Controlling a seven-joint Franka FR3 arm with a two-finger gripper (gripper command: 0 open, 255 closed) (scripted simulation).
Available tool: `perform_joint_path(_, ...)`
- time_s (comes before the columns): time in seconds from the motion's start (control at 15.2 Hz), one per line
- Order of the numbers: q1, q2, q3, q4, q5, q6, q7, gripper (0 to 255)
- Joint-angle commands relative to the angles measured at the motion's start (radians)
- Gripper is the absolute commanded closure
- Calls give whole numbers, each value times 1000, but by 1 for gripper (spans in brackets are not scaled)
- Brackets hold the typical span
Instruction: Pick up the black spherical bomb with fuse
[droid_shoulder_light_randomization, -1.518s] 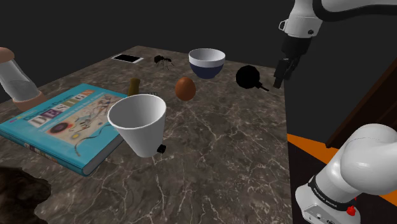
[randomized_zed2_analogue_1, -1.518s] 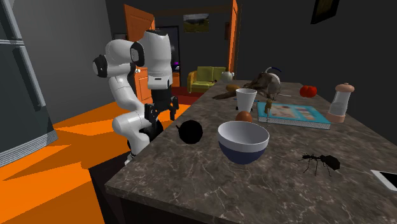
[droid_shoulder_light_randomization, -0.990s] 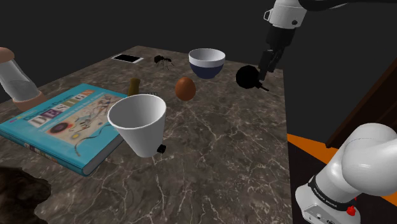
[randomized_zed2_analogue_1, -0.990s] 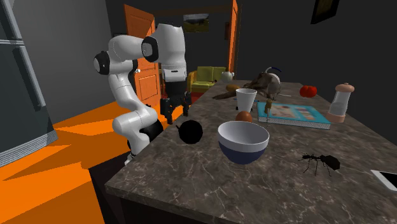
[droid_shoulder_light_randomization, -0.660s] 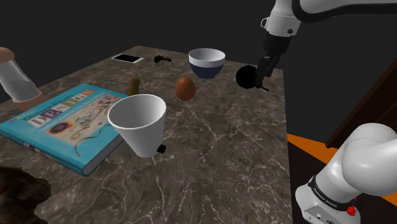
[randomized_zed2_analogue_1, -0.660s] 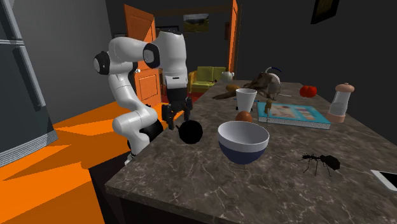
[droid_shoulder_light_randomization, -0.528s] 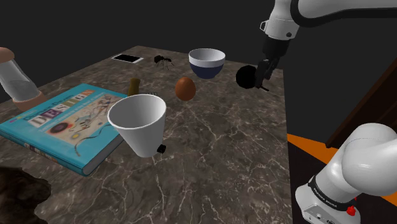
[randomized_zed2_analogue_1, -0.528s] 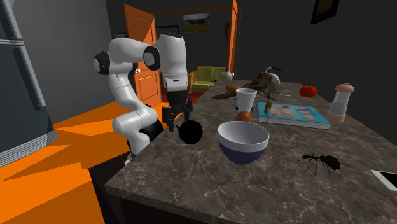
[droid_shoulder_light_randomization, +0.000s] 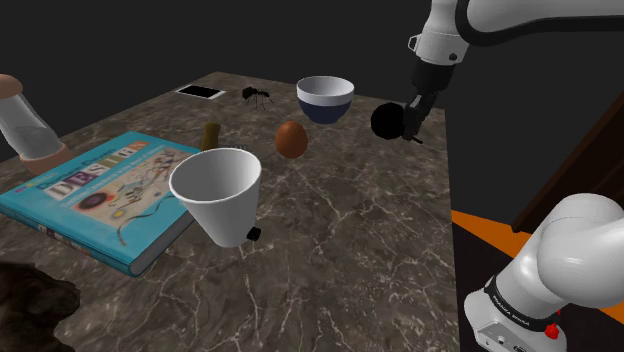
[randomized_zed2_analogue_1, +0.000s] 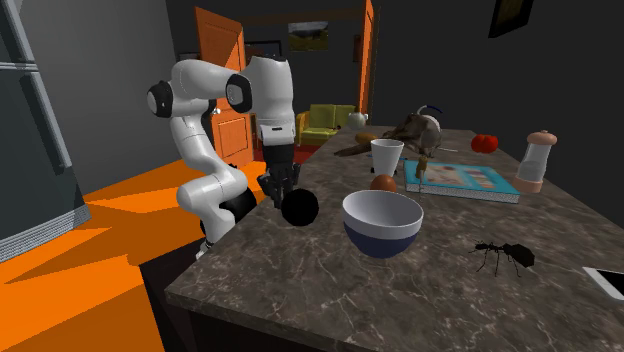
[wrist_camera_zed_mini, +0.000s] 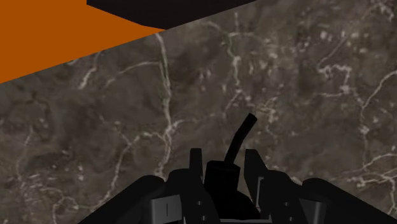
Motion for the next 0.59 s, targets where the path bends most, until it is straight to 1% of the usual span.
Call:
perform_joint_path(0.0, 0, 0, 0, 0, 0, 0, 0, 255)
perform_joint_path(0.13, 0, 0, 0, 0, 0, 0, 0, 255)
perform_joint_path(0.53, 0, 13, 0, 90, 0, -78, 1, 255)
